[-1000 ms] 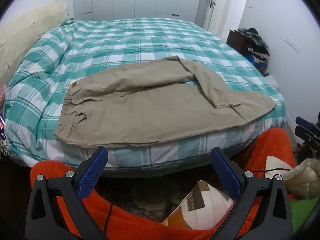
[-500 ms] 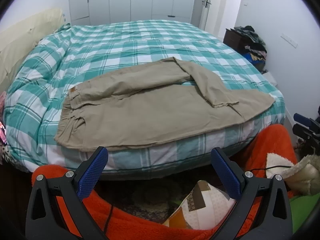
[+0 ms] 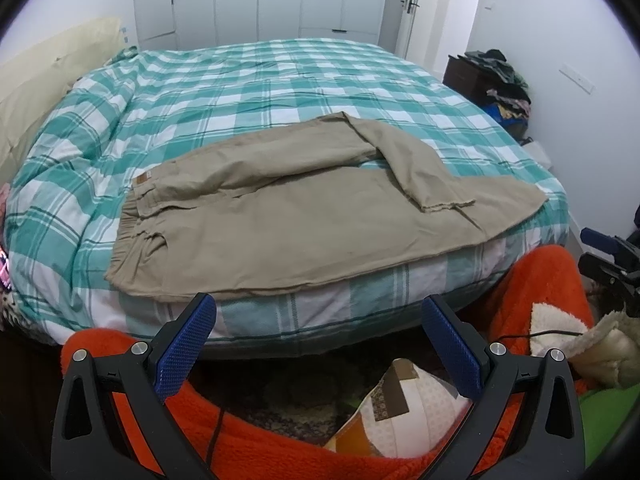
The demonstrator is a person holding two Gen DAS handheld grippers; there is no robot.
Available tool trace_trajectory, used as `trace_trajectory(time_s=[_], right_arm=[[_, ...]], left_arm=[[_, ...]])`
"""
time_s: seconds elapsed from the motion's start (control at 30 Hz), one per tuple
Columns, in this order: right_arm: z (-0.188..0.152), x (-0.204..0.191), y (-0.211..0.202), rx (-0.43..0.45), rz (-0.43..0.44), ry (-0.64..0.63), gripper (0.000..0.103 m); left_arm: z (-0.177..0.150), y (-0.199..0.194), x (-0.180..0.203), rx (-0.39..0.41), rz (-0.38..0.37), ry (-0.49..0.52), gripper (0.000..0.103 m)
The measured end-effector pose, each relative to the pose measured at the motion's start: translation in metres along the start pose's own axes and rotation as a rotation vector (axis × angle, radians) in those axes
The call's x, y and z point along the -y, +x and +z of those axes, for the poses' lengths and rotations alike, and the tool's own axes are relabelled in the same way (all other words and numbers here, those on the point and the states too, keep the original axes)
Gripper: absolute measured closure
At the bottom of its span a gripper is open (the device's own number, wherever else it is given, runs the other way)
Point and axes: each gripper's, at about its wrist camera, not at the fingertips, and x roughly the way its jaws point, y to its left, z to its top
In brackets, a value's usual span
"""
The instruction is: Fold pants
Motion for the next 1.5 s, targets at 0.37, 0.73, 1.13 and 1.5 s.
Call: trace_trajectory(time_s=[0.37, 0.73, 1.13, 1.5], right_arm=[[-0.0008, 0.0013, 0.0003, -0.004, 0.005, -0.004, 0.000], [-0.0014, -0.0014, 0.0004, -0.003, 0.009, -0.010, 0.000], [-0.0015, -0.0025, 0.0005, -0.003, 0.011, -0.011, 0.000], [-0.0024, -0.0071, 0.0002, -0.005, 0.013, -0.008, 0.000]], left_arm=[[-0.0011, 0.0005, 0.0042, 0.004, -0.003, 0.011, 0.001], [-0.0026, 0.0001, 0.0052, 0.007, -0.006, 0.015, 0.001], [-0.0030, -0.0006, 0.0067, 0.008, -0.009, 0.019, 0.001], [-0.0035, -0.0012, 0.0073, 0.002, -0.009, 0.021, 0.001]])
